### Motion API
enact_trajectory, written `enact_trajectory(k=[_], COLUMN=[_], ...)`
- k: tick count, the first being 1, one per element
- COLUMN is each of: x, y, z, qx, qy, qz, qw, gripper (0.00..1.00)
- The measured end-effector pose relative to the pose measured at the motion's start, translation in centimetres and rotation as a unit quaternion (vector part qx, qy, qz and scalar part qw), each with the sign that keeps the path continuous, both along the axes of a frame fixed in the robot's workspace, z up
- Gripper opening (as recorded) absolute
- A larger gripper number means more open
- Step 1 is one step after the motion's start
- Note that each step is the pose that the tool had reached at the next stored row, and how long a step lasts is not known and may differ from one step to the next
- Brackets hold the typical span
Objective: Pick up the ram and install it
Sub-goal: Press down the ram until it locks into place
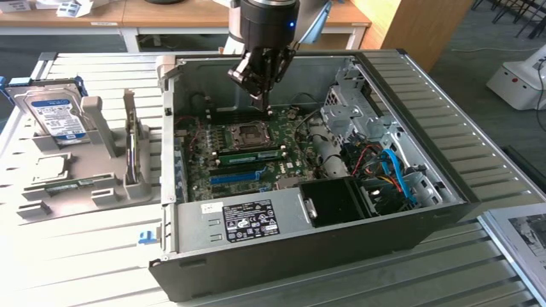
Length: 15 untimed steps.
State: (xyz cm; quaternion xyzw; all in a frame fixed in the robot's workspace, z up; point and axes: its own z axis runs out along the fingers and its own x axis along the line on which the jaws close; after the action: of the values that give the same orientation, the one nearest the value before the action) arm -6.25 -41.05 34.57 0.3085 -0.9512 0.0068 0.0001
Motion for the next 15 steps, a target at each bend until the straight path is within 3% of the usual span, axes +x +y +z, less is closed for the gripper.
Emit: enact_trajectory(k=[8,12,15], x=[0.00,0.00,0.00], y=[0.00,0.00,0.00], z=[-0.05,-0.08,-0.10], qx=[0.0000,0.0000,0.0000], qy=[0.0000,0.0000,0.0000], qz=[-0.047,-0.078,-0.103], qw=[0.9989,0.9970,0.9947], gripper=[0.10,0.10,0.10])
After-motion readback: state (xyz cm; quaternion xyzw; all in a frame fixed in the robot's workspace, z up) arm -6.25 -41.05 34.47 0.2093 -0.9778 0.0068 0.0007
